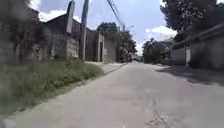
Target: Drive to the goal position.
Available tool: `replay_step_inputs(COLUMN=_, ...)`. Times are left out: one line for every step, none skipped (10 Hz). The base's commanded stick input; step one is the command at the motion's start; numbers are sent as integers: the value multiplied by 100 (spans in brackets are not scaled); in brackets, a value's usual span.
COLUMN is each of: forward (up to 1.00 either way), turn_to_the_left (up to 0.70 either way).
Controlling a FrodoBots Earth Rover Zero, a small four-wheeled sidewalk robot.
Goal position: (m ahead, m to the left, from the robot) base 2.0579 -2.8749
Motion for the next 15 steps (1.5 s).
replay_step_inputs(forward=100, turn_to_the_left=-7)
replay_step_inputs(forward=100, turn_to_the_left=-12)
replay_step_inputs(forward=100, turn_to_the_left=-8)
replay_step_inputs(forward=100, turn_to_the_left=-4)
replay_step_inputs(forward=100, turn_to_the_left=-2)
replay_step_inputs(forward=100, turn_to_the_left=0)
replay_step_inputs(forward=100, turn_to_the_left=-2)
replay_step_inputs(forward=100, turn_to_the_left=-11)
replay_step_inputs(forward=100, turn_to_the_left=-23)
replay_step_inputs(forward=100, turn_to_the_left=-28)
replay_step_inputs(forward=100, turn_to_the_left=-35)
replay_step_inputs(forward=100, turn_to_the_left=-33)
replay_step_inputs(forward=100, turn_to_the_left=-24)
replay_step_inputs(forward=100, turn_to_the_left=-13)
replay_step_inputs(forward=100, turn_to_the_left=-3)
